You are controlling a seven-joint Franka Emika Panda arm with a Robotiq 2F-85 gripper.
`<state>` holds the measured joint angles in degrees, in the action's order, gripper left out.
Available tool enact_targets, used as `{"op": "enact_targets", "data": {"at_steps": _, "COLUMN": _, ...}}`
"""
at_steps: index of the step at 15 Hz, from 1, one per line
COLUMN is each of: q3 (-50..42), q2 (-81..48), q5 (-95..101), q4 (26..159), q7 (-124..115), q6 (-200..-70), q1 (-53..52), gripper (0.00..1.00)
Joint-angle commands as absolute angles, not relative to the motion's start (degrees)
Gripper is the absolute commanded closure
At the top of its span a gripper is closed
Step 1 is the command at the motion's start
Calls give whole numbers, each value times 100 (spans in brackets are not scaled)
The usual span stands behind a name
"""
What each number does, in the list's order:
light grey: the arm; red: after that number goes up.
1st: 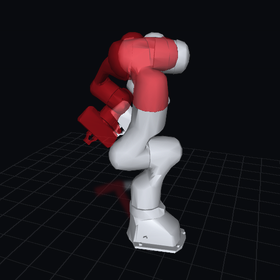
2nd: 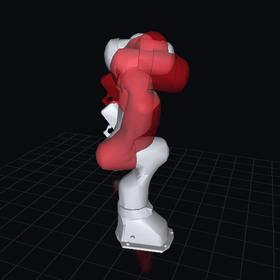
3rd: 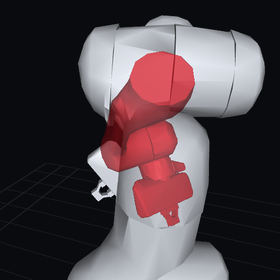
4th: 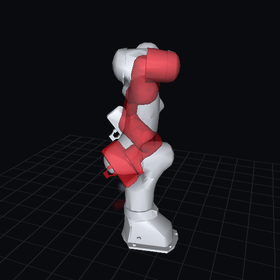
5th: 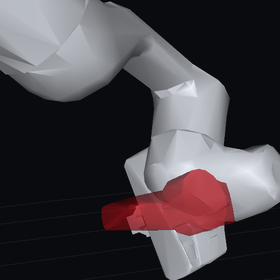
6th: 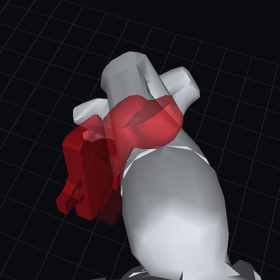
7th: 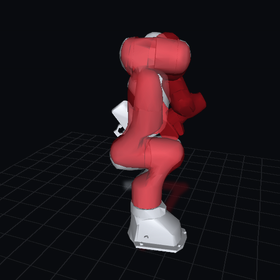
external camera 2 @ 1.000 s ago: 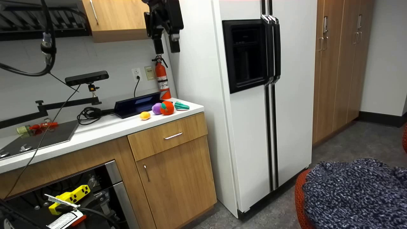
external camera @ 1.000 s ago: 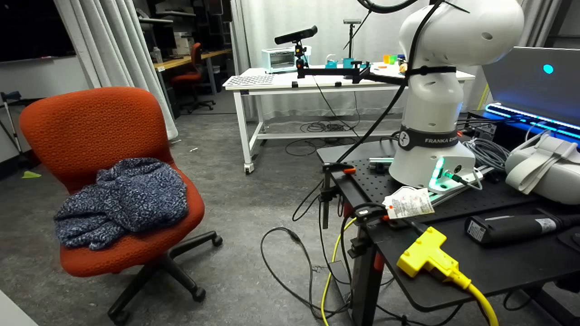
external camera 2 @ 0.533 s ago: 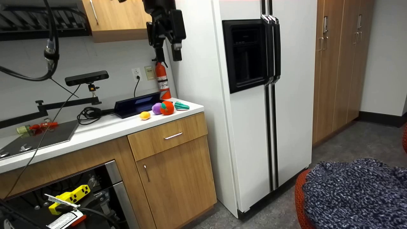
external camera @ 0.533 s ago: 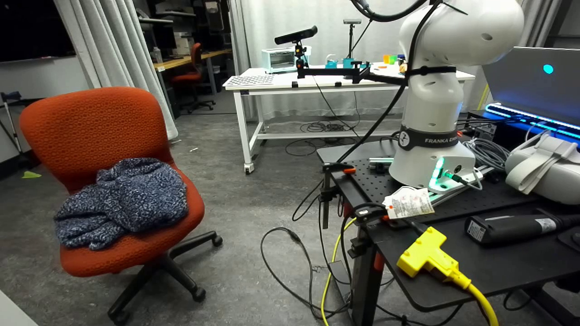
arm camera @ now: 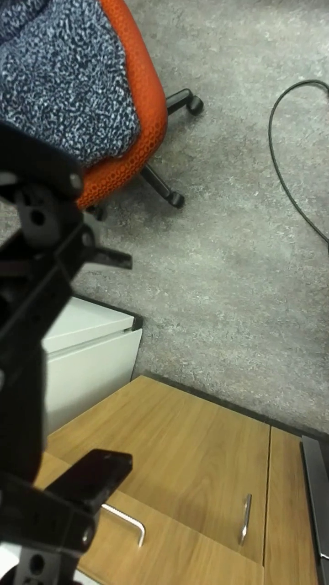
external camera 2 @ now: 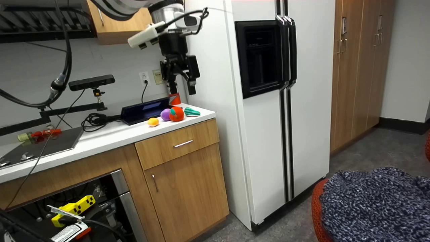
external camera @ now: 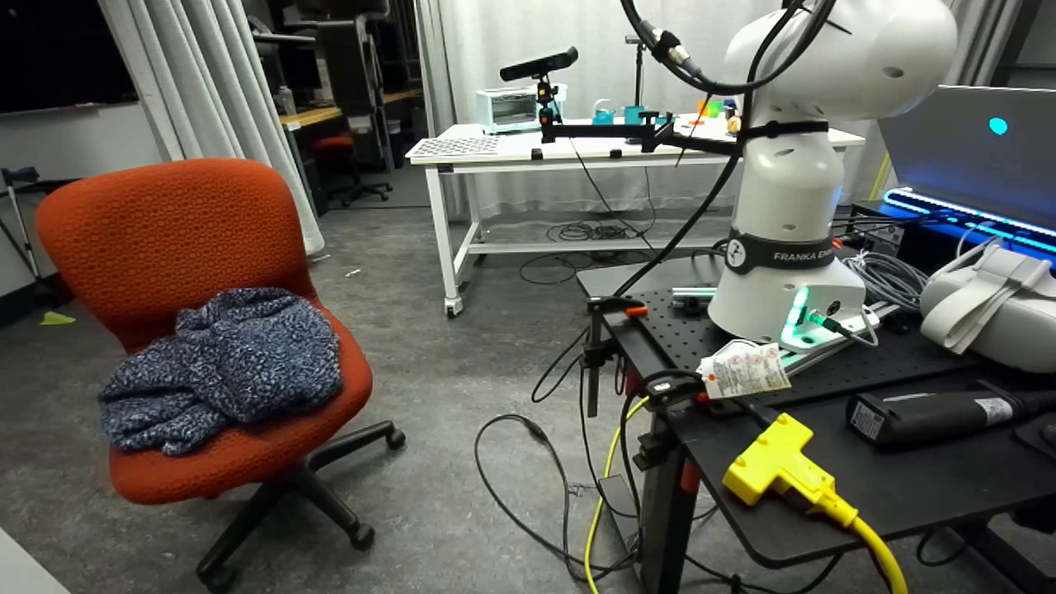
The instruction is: Open the first drawer under the fruit plushies
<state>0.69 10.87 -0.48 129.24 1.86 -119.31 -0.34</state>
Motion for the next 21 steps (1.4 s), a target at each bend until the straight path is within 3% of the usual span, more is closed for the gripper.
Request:
{"op": "enact_targets", "data": {"at_steps": 1, "q3": 269, "q2": 447, "q5": -85, "q4": 12786, "q7": 167, "q6": -12611, "q1": -246, "gripper": 0}}
{"op": "enact_targets", "data": {"at_steps": 12, "q3": 402, "q2": 194, "q5": -50, "q4": 12751, "q7": 163, "q6": -12813, "q1": -363, "gripper": 0}}
{"op": "enact_targets", "data": {"at_steps": 21, "q3": 725, "q2": -1194, "q5": -975, "q4": 12237, "q7": 952, "q6": -13902, "q1": -493, "gripper": 0}}
